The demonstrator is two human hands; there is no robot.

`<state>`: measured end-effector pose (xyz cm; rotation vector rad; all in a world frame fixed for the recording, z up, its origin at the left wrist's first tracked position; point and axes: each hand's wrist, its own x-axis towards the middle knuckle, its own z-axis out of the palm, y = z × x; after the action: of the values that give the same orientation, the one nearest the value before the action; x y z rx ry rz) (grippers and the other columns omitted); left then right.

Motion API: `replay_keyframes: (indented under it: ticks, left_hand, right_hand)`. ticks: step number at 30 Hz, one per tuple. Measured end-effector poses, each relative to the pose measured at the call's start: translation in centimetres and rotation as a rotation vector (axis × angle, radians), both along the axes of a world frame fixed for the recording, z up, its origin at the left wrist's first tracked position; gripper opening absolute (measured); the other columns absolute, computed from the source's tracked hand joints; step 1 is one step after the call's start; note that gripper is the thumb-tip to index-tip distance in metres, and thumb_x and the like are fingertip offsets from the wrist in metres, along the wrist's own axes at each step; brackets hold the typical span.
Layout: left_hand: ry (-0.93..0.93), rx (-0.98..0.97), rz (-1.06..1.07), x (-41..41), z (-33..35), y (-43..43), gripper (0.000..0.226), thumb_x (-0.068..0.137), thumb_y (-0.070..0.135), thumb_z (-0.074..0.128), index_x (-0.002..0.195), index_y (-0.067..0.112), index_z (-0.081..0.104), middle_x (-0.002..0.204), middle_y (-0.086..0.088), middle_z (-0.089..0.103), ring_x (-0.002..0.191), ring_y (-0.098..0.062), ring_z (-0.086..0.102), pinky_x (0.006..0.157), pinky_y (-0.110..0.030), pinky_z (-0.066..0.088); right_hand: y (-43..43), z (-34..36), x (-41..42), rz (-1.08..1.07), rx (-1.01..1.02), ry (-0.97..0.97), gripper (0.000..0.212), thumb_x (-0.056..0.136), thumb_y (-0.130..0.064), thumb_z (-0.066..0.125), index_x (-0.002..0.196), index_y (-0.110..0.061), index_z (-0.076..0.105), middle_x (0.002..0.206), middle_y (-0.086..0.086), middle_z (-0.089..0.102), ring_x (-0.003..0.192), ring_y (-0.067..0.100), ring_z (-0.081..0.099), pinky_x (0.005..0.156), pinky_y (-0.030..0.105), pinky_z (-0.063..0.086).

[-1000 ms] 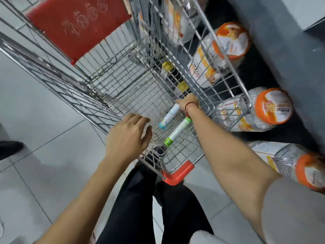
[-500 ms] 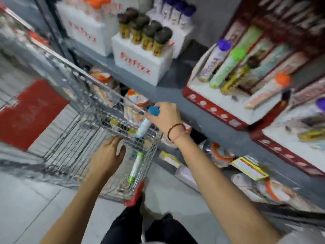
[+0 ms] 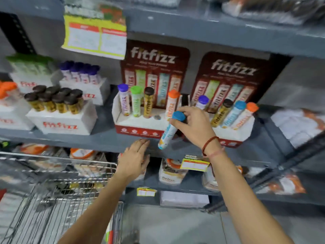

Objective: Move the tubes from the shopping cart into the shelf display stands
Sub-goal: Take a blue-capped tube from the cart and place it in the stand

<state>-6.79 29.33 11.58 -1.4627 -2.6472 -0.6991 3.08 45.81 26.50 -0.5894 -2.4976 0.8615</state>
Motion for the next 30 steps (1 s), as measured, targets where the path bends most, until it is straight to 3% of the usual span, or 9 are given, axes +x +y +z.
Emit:
replay_keyframes:
  ticks: [4, 8, 10, 13, 15, 18, 23, 27, 30]
  left_hand:
    - [0.052, -0.068, -0.067, 0.4, -0.9, 2.0, 0.048, 0.078, 0.017, 0.064, 0.123, 0.002, 0.054, 0.127, -0.019, 0.059, 0.114, -0.036, 0.057, 0.095, -0.052, 0.044]
    - [0.115, -0.102, -0.094, 0.5, -1.5, 1.8, 0.054, 0.08, 0.031, 0.042, 0.124, 0.001, 0.053, 0.128, -0.019, 0.058, 0.117, -0.035, 0.055, 0.099, -0.055, 0.039]
    - [0.126, -0.093, -0.101, 0.4, -1.8, 1.6, 0.054, 0.081, 0.028, 0.047, 0.128, 0.003, 0.049, 0.134, -0.017, 0.053, 0.123, -0.035, 0.05, 0.103, -0.054, 0.035]
    - [0.137, -0.076, -0.11, 0.3, -2.1, 1.6, 0.055, 0.084, 0.023, 0.055, 0.134, 0.006, 0.042, 0.141, -0.015, 0.045, 0.131, -0.032, 0.041, 0.109, -0.049, 0.027]
    - [0.13, -0.077, -0.113, 0.3, -2.2, 1.6, 0.058, 0.084, 0.021, 0.061, 0.136, 0.007, 0.038, 0.144, -0.014, 0.041, 0.134, -0.03, 0.036, 0.111, -0.047, 0.024]
    - [0.133, -0.083, -0.117, 0.1, -2.4, 1.5, 0.061, 0.083, 0.02, 0.063, 0.137, 0.007, 0.038, 0.144, -0.014, 0.041, 0.134, -0.03, 0.037, 0.111, -0.047, 0.024]
    - [0.162, -0.133, -0.088, -0.3, -3.2, 1.2, 0.066, 0.083, 0.028, 0.062, 0.139, 0.009, 0.033, 0.146, -0.013, 0.039, 0.135, -0.03, 0.034, 0.111, -0.048, 0.021]
    - [0.169, -0.149, -0.059, -0.7, -3.8, 0.9, 0.07, 0.083, 0.032, 0.061, 0.141, 0.01, 0.027, 0.148, -0.012, 0.035, 0.137, -0.029, 0.03, 0.112, -0.046, 0.021]
    - [0.176, -0.156, -0.071, -1.0, -4.0, 0.9, 0.07, 0.084, 0.033, 0.059, 0.142, 0.01, 0.025, 0.149, -0.012, 0.033, 0.138, -0.027, 0.027, 0.113, -0.045, 0.02]
  right_hand:
    - [2.4, 1.2, 1.7, 0.042, 0.051, -0.059, 0.026, 0.08, -0.012, 0.068, 0.105, -0.009, 0.065, 0.105, 0.014, 0.067, 0.094, 0.027, 0.06, 0.077, 0.022, 0.039]
    - [3.7, 2.4, 2.1, 0.131, 0.078, -0.185, 0.036, 0.082, -0.003, 0.061, 0.116, -0.015, 0.059, 0.101, 0.01, 0.054, 0.062, 0.006, 0.041, 0.052, 0.018, 0.026]
    - [4.0, 3.0, 2.1, 0.161, 0.103, -0.218, 0.035, 0.082, -0.001, 0.057, 0.115, -0.015, 0.058, 0.101, 0.007, 0.051, 0.06, 0.001, 0.038, 0.057, 0.018, 0.031]
    - [3.9, 3.6, 1.6, 0.183, 0.118, -0.221, 0.029, 0.082, -0.005, 0.059, 0.109, -0.014, 0.059, 0.103, 0.004, 0.053, 0.077, 0.017, 0.051, 0.078, 0.031, 0.044]
    - [3.8, 3.6, 0.9, 0.189, 0.108, -0.216, 0.024, 0.082, -0.011, 0.063, 0.106, -0.015, 0.06, 0.099, 0.001, 0.054, 0.08, 0.016, 0.049, 0.077, 0.03, 0.043]
    - [3.5, 3.4, -0.5, 0.212, 0.104, -0.183, 0.021, 0.084, -0.019, 0.066, 0.104, -0.012, 0.062, 0.091, -0.001, 0.056, 0.066, 0.009, 0.048, 0.066, 0.026, 0.041]
    - [3.6, 3.1, -3.2, 0.167, 0.146, -0.134, 0.025, 0.09, -0.019, 0.058, 0.115, -0.013, 0.058, 0.121, 0.01, 0.06, 0.116, 0.025, 0.052, 0.098, 0.032, 0.041]
    - [3.7, 3.3, -5.9, 0.164, 0.223, -0.124, 0.031, 0.093, -0.014, 0.054, 0.123, -0.009, 0.052, 0.13, 0.013, 0.054, 0.123, 0.025, 0.046, 0.098, 0.023, 0.034]
    - [3.7, 3.2, -7.7, 0.191, 0.255, -0.195, 0.031, 0.093, -0.012, 0.051, 0.124, -0.006, 0.05, 0.131, 0.017, 0.051, 0.124, 0.031, 0.045, 0.102, 0.033, 0.038]
